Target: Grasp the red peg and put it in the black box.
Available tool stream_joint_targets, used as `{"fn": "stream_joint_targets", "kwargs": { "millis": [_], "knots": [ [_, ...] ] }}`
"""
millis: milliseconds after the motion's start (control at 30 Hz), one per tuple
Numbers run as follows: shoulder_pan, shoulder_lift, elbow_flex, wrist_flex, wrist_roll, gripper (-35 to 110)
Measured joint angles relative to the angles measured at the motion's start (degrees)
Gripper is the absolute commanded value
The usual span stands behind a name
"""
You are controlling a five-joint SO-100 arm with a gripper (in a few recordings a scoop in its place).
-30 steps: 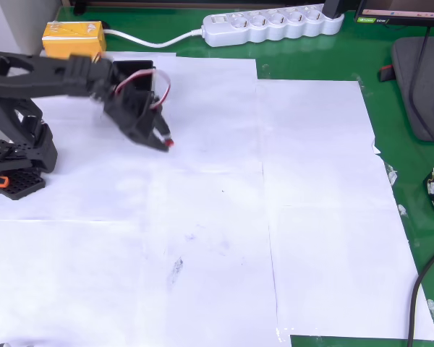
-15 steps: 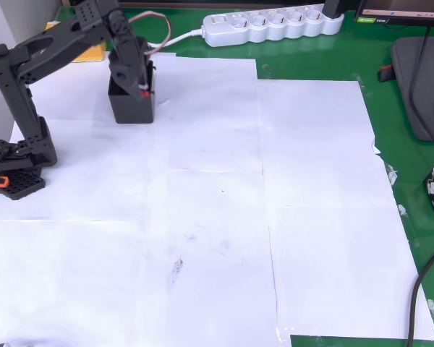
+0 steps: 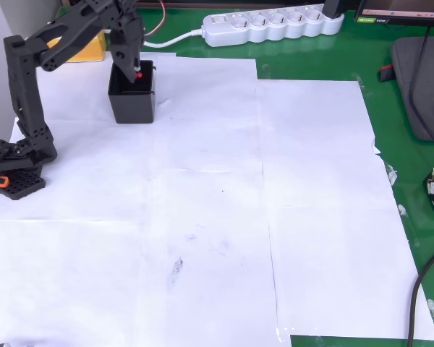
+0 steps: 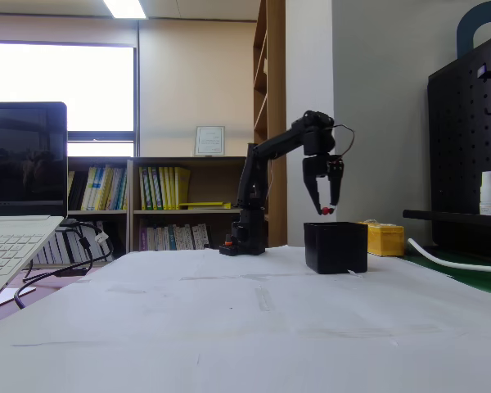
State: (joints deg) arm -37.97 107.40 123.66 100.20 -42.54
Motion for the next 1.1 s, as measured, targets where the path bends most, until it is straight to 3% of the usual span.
{"fn": "stream_joint_targets", "kwargs": {
  "millis": [200, 367, 633, 733, 800, 1100],
  "knots": [
    [-1.67, 0.00, 0.00, 0.62, 1.05, 10],
    [-1.14, 0.00, 0.18, 0.88, 5.45, 37],
    [-0.70, 0.00, 0.18, 1.14, 5.71, 41],
    [-0.62, 0.00, 0.18, 1.14, 5.54, 35],
    [-0.70, 0.00, 0.18, 1.23, 4.31, 0],
    [2.64, -4.04, -4.66, 1.58, 0.62, 0]
  ]
}}
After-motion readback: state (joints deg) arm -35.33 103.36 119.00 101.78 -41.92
